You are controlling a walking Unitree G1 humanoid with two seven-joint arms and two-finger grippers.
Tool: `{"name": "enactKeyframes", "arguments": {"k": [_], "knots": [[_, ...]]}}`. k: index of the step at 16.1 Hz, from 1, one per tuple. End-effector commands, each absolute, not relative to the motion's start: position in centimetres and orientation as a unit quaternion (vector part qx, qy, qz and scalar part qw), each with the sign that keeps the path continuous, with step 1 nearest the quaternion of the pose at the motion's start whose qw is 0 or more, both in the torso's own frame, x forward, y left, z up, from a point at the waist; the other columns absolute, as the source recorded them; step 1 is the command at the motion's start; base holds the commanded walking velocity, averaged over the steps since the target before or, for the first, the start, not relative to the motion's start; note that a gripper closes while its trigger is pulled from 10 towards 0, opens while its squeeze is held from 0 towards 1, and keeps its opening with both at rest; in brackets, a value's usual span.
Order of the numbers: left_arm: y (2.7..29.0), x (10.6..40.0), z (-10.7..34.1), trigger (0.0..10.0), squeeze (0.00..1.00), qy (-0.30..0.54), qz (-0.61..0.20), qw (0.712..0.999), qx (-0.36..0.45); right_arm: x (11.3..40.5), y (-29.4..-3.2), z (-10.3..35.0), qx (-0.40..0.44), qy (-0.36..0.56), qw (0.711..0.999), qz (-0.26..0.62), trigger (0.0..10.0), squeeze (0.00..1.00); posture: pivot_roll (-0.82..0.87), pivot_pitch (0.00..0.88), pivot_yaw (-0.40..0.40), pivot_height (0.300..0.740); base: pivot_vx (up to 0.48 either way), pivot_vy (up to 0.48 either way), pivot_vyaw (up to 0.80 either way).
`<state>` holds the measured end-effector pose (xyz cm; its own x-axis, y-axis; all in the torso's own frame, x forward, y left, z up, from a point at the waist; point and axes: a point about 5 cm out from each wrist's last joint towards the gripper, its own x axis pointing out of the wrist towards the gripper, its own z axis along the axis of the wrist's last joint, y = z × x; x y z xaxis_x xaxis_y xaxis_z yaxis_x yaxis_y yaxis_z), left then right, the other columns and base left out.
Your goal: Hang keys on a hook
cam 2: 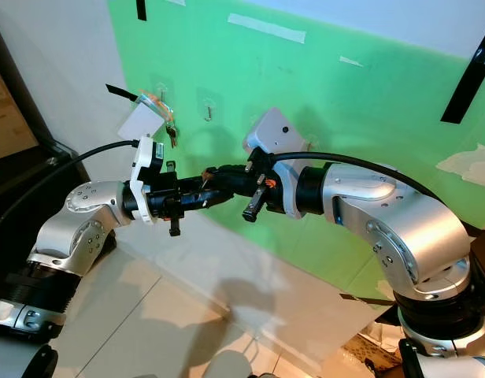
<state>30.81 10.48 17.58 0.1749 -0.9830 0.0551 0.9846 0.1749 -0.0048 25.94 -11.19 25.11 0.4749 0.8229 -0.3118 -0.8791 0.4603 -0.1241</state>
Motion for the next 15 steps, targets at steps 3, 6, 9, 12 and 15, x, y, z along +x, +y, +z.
{"name": "enactKeyframes", "arguments": {"k": [3, 6, 9, 12, 15], "knots": [[10.0, 31.1, 17.9, 0.0, 0.0, -0.018, -0.648, 0.762, -0.012, 25.7, -11.1, 25.7, -0.147, 0.096, 0.845, 0.505, 10.0, 0.0, -0.05, 0.0, -0.031, 0.74, 0.0, 0.0, 0.0], [10.1, 31.0, 17.9, 0.0, 0.0, -0.015, -0.648, 0.762, -0.013, 25.8, -11.2, 25.6, -0.149, 0.099, 0.846, 0.502, 10.0, 0.0, -0.05, 0.0, -0.031, 0.74, 0.0, 0.0, 0.0], [10.4, 30.8, 17.6, 0.0, 0.0, -0.004, -0.649, 0.76, -0.011, 26.0, -11.5, 25.5, -0.154, 0.104, 0.849, 0.495, 10.0, 0.0, -0.05, 0.0, -0.031, 0.74, 0.0, 0.0, 0.0], [10.9, 30.4, 17.5, 0.0, 0.0, 0.007, -0.656, 0.755, -0.008, 26.5, -12.4, 25.2, -0.167, 0.113, 0.857, 0.475, 10.0, 0.0, -0.05, 0.0, -0.03, 0.74, 0.0, 0.0, 0.0], [11.7, 29.9, 17.9, 0.0, 0.0, 0.02, -0.667, 0.745, -0.005, 26.9, -13.7, 24.9, -0.181, 0.127, 0.862, 0.456, 10.0, 0.0, -0.05, 0.0, -0.025, 0.74, 0.0, 0.0, 0.0]]}}
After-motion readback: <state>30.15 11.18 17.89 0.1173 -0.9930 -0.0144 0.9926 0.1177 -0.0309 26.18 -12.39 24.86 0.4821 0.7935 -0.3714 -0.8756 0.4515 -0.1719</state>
